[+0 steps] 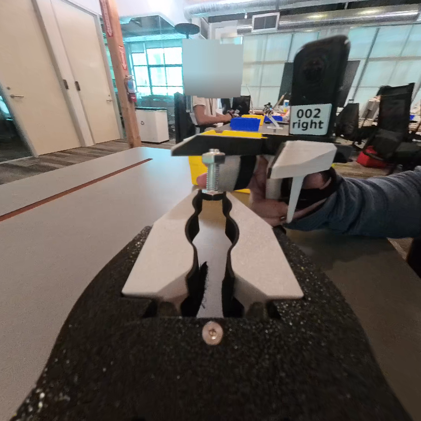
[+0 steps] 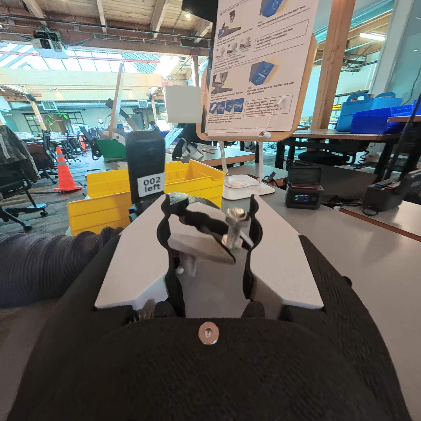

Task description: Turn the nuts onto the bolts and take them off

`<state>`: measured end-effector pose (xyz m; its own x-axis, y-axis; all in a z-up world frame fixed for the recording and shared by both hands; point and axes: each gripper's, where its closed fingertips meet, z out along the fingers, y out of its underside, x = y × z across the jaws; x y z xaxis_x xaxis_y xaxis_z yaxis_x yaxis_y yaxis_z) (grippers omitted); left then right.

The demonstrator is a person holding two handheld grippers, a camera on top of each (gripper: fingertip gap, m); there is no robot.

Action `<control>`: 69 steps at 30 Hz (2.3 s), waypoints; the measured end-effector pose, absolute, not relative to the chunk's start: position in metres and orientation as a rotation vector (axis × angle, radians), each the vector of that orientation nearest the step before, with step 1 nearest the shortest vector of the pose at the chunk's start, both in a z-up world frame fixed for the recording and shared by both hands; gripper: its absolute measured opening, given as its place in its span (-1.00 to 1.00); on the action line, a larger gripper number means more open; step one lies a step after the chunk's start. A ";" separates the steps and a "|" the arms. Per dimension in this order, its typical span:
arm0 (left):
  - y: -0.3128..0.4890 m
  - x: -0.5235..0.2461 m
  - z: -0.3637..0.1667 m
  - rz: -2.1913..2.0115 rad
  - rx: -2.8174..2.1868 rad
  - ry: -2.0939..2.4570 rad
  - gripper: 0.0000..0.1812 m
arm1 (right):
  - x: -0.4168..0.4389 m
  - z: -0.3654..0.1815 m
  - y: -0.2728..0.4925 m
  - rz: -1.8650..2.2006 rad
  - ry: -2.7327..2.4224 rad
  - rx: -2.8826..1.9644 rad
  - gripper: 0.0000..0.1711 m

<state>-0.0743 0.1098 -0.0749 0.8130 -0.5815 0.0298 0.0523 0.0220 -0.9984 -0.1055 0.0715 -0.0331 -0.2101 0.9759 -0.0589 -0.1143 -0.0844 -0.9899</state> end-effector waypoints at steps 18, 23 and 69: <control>0.106 -0.111 -0.065 -0.521 -1.443 0.280 -0.83 | -0.105 -0.035 0.082 1.470 -1.206 -1.097 -0.27; 0.099 -0.060 -0.077 -0.587 -1.482 0.529 -0.83 | -0.106 -0.037 0.074 1.496 -1.232 -1.087 -0.26; 0.117 -0.133 -0.077 -0.484 -1.528 0.101 -0.83 | -0.102 -0.036 0.082 1.569 -1.230 -1.131 -0.46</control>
